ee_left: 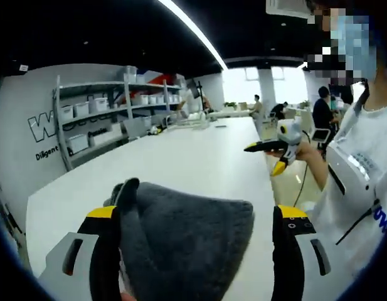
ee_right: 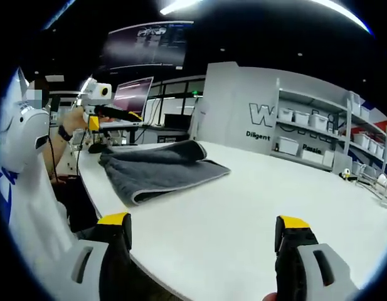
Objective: Open the folded towel by lifting each exposed corner and separating the folded layers until the towel lies flat within the target outline without major curled edges
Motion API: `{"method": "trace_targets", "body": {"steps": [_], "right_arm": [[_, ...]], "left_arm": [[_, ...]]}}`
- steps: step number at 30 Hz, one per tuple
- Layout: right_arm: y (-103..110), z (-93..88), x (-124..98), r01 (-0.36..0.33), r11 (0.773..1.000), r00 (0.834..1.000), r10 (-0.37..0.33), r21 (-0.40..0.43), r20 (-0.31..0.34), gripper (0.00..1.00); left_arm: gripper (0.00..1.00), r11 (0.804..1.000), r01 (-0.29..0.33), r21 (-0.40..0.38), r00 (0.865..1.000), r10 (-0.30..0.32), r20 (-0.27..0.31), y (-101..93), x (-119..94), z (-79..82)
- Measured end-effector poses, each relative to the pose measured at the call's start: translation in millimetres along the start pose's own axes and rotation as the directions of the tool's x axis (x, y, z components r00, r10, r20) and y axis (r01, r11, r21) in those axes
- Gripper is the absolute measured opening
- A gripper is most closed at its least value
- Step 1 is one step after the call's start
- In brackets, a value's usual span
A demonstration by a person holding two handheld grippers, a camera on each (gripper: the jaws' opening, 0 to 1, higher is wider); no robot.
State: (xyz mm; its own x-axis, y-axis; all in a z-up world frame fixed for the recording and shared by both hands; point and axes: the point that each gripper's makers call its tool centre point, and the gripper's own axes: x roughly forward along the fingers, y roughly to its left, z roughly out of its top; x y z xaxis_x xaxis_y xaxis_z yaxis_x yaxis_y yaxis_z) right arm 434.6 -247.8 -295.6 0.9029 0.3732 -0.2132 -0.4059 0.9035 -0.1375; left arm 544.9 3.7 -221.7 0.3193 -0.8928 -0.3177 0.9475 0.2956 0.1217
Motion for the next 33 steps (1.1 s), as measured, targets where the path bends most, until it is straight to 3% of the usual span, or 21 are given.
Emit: {"method": "trace_targets", "body": {"steps": [3, 5, 8, 10, 12, 15, 19, 24, 27, 29, 33], "right_arm": [[2, 0.5, -2, -0.001, 1.000, 1.000, 0.001, 0.000, 0.005, 0.96], [3, 0.0, -3, 0.001, 1.000, 1.000, -0.001, 0.001, 0.005, 0.96], [3, -1.7, -5, 0.005, 1.000, 1.000, -0.005, -0.002, -0.004, 0.96], [3, -2.0, -7, 0.008, 1.000, 1.000, -0.008, -0.002, -0.008, 0.97], [3, -1.3, -10, 0.013, 1.000, 1.000, -0.013, -0.002, -0.008, 0.97], [3, 1.4, -16, 0.024, 1.000, 1.000, -0.024, -0.004, 0.000, 0.97], [2, 0.2, -21, 0.036, 0.999, 0.999, -0.036, -0.011, -0.005, 0.97], [4, -2.0, -23, 0.041, 0.999, 0.999, -0.041, -0.001, -0.007, 0.96], [4, -3.5, -22, 0.040, 0.999, 0.999, -0.040, 0.005, -0.010, 0.96], [6, -4.6, -21, 0.032, 0.999, 0.999, -0.032, 0.007, -0.015, 0.96], [7, -2.9, -20, 0.024, 1.000, 1.000, -0.024, 0.006, -0.012, 0.96]], "left_arm": [[0.99, 1.000, 0.004, -0.013, 0.999, -0.004, -0.031, 29.5, 17, 3.6], [0.99, 1.000, 0.010, 0.006, 0.993, -0.009, -0.114, 49.0, 29, -6.1], [0.99, 0.999, 0.016, -0.028, 0.994, -0.019, -0.112, 69.4, 50, -5.7], [0.99, 0.992, 0.041, -0.122, 0.994, -0.053, -0.097, 80.7, 69, -7.9], [0.99, 0.984, 0.008, -0.178, 0.990, -0.032, -0.136, 95.3, 82, -19.6], [0.98, 0.988, -0.080, -0.129, 0.983, 0.057, -0.176, 121.2, 98, -31.8], [0.93, 0.988, -0.102, -0.119, 0.978, 0.079, -0.191, 133.3, 115, -40.9], [0.68, 0.984, -0.116, -0.133, 0.980, 0.092, -0.178, 144.0, 126, -45.7], [0.48, 0.978, -0.156, -0.136, 0.974, 0.130, -0.183, 147.4, 124, -48.7], [0.27, 0.975, -0.173, -0.141, 0.973, 0.147, -0.179, 153.3, 120, -50.2], [0.06, 0.975, -0.182, -0.127, 0.970, 0.157, -0.184, 153.3, 109, -51.4]]}}
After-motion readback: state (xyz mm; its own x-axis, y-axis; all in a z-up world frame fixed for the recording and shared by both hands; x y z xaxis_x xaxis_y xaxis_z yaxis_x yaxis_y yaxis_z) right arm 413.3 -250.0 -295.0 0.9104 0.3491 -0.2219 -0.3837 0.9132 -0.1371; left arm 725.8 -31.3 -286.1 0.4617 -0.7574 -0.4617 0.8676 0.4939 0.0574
